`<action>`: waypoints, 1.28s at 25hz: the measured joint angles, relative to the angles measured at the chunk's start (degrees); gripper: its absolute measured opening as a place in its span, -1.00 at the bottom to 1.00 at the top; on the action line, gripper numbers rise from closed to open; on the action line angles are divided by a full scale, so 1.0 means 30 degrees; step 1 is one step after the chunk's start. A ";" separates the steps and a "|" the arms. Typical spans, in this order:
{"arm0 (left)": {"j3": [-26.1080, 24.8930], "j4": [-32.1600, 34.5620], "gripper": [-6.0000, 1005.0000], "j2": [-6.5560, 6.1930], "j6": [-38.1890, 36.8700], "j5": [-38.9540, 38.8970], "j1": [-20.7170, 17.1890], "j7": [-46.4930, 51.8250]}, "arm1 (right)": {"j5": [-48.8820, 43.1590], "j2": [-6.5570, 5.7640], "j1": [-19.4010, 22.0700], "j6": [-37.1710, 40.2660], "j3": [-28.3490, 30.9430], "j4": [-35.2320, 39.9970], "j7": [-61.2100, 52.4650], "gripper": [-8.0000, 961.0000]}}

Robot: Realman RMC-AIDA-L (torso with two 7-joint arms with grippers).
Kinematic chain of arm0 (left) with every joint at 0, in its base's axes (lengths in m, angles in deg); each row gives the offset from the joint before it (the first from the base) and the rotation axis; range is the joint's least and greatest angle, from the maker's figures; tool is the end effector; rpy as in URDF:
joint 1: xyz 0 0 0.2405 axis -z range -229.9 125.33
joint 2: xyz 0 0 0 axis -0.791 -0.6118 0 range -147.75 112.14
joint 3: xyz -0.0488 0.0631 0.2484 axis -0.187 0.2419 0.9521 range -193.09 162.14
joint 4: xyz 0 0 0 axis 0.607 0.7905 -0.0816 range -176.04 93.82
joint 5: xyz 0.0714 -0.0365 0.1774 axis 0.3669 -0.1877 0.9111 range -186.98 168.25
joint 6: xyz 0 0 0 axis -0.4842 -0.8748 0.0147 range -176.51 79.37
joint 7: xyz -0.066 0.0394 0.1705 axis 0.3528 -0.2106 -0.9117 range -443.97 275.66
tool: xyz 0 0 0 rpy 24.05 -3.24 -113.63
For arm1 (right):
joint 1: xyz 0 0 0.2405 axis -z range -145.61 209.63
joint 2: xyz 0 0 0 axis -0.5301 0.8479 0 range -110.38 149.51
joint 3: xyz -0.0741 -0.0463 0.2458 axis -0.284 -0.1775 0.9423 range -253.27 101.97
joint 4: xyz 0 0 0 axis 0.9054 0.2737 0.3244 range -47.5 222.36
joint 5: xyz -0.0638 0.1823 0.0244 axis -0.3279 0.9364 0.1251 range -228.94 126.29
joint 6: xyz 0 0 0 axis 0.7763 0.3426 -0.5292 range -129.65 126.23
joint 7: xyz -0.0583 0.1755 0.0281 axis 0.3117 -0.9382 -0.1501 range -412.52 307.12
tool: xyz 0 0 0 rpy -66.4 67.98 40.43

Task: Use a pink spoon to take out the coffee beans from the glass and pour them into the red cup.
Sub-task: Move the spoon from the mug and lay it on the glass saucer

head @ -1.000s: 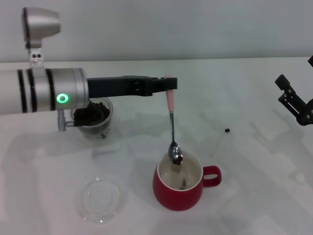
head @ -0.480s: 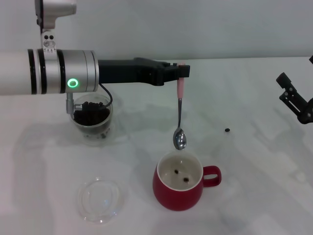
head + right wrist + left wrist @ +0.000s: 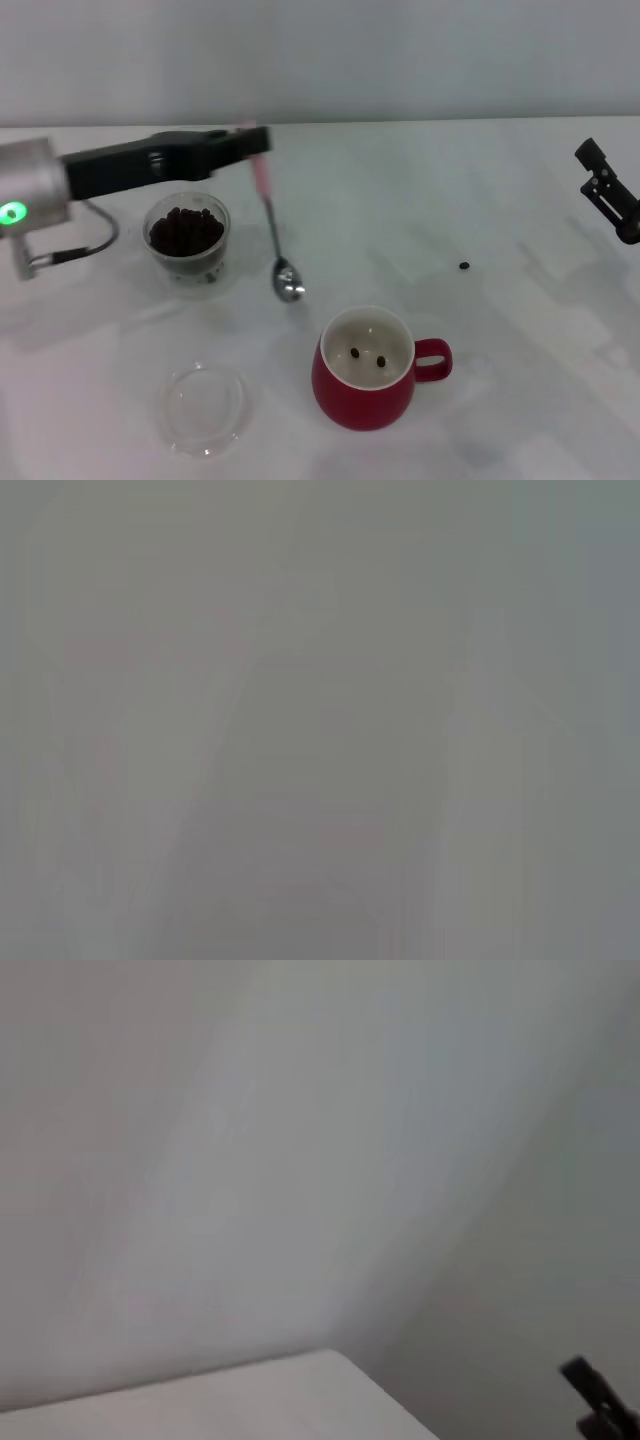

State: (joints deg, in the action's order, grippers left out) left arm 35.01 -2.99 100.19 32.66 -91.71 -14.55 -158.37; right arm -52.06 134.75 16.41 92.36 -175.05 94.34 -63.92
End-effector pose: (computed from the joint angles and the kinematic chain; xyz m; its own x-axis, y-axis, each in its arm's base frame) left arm -0.1637 0.3895 -0.0298 0.5418 0.5488 0.6366 0.6610 -0.7461 0.0807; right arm 0.2951 0.2941 0.0297 0.7078 0.3533 -0.6117 -0.5021 -0.3575 -0.7875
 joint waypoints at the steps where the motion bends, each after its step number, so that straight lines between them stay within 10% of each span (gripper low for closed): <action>1: 0.0002 0.0017 -0.74 -0.0119 0.0001 -0.0393 -0.0483 -0.0013 | 0.0069 -0.0005 0.0002 0.0000 -0.0002 0.0000 -0.0004 0.70; 10: -0.0016 -0.0418 -0.74 -0.0322 -0.0010 -0.1577 -0.3800 -0.0745 | 0.0385 -0.0001 0.0015 0.0034 -0.0003 0.0207 -0.0020 0.70; 32: -0.0505 -0.3185 -0.74 -0.0322 -0.1107 -0.1452 -0.5648 -0.2650 | 0.0633 0.0044 0.0043 0.0009 -0.0002 0.0249 -0.0040 0.70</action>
State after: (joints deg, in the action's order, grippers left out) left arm 33.49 -12.54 99.22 29.34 -96.07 -31.49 -166.32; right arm -50.16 134.88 16.54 92.39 -175.05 95.08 -64.04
